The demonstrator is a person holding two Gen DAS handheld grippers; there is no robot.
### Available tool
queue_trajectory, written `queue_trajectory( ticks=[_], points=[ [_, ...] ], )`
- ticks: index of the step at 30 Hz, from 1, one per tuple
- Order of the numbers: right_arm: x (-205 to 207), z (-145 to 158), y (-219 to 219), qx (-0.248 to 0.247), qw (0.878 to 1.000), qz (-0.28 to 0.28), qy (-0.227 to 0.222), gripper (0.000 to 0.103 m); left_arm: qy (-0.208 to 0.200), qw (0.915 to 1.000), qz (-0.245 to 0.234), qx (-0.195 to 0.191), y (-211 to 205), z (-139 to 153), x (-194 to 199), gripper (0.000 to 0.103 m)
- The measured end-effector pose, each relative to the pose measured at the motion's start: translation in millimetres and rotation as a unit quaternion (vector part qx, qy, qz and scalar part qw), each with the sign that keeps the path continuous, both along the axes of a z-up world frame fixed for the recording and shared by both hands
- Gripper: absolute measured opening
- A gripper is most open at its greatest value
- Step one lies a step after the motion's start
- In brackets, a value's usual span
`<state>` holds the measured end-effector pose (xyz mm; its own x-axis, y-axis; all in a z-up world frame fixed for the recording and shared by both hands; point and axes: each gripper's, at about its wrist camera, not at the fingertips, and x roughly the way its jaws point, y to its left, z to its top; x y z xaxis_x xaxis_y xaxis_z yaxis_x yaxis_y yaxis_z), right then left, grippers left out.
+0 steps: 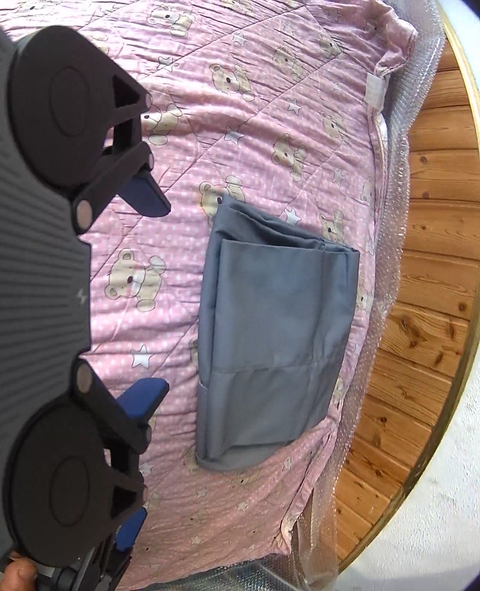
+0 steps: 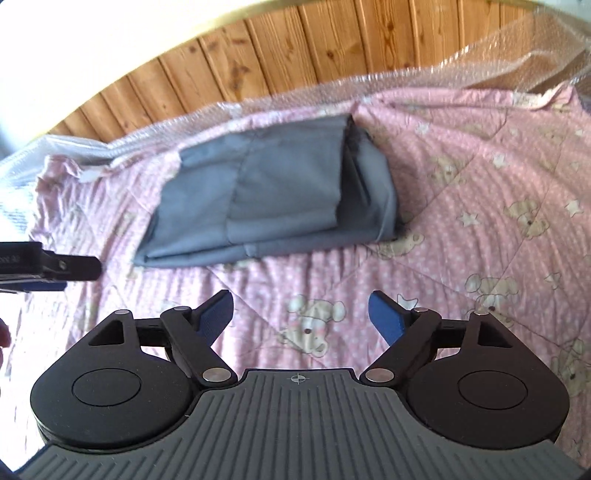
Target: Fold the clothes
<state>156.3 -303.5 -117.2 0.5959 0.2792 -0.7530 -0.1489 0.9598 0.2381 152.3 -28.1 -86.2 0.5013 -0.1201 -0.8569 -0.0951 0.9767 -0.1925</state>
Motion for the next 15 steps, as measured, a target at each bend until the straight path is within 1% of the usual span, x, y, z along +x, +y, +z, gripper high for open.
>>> queue_trajectory(
  ticks=[3, 6, 8, 11, 13, 15],
  points=[
    [-28, 29, -1, -0.015, 0.999, -0.016, -0.025, 0.084, -0.021, 0.9996, -0.02, -0.008, -9, 18, -19, 0.099],
    [-58, 53, 2, -0.017, 0.999, -0.029, -0.043, 0.088, -0.042, 0.9985, -0.032, -0.011, -13, 38, -44, 0.103],
    [-78, 69, 6, -0.02, 0.998, -0.035, -0.054, 0.089, -0.052, 0.9979, -0.036, -0.015, -11, 46, -61, 0.103],
    [-105, 84, 19, -0.041, 0.996, -0.031, -0.069, 0.089, -0.057, 0.9972, -0.044, -0.019, -6, 56, -88, 0.103],
    [-122, 92, 26, -0.037, 0.996, -0.032, -0.078, 0.091, -0.065, 0.9967, -0.048, -0.01, -3, 61, -104, 0.103],
    [-139, 98, 34, -0.035, 0.995, -0.033, -0.084, 0.091, -0.07, 0.9961, -0.053, -0.009, 1, 64, -117, 0.103]
  ],
)
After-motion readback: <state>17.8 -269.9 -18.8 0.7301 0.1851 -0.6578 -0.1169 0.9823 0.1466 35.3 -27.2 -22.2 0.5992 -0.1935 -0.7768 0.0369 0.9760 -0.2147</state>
